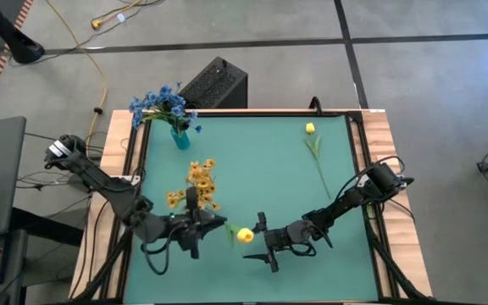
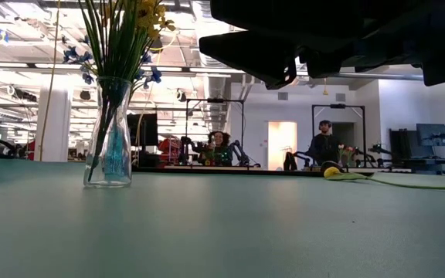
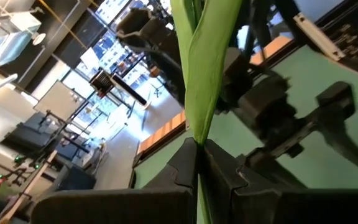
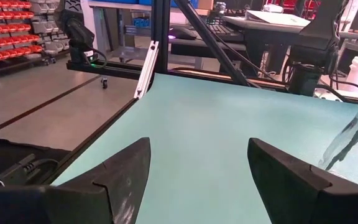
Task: Sort flowers into vase by color
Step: Put the left yellow flower into the transparent vase
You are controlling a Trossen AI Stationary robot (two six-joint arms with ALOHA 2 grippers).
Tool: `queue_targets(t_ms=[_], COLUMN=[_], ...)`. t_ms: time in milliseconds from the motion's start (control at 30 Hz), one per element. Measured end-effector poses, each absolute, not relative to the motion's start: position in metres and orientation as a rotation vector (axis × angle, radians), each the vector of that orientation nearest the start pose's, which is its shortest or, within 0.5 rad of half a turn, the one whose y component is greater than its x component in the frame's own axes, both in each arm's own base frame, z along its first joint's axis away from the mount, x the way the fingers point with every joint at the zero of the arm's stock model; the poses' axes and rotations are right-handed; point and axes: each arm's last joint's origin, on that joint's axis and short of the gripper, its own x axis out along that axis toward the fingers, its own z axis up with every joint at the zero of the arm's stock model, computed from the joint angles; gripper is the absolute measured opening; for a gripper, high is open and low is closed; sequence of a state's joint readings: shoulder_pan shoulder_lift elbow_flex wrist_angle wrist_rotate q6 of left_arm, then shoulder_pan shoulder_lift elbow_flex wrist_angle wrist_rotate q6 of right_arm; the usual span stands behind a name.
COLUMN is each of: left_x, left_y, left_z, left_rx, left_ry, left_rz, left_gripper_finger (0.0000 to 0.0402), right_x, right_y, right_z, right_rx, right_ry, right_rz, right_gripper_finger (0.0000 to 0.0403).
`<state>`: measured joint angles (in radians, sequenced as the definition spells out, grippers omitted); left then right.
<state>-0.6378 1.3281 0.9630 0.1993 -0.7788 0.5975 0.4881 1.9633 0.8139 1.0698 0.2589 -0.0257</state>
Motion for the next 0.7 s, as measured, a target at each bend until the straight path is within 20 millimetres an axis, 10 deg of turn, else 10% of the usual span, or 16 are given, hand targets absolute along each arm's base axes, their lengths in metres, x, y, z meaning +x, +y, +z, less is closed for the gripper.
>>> queue_targets(t_ms=[700], left_x=[0.252], left_y=[-0.148], left_z=[0.31], left_rx=[0.671], left_ry=[0.228], left_rz=[0.205], left_gripper_finger=[0.0], right_x=[0.332], right_y=[0.166], right_z=[0.139], right_rx=[-0.069], right_ry=[0.087], right_rz=[0.224], right_gripper_finger=[0.0296])
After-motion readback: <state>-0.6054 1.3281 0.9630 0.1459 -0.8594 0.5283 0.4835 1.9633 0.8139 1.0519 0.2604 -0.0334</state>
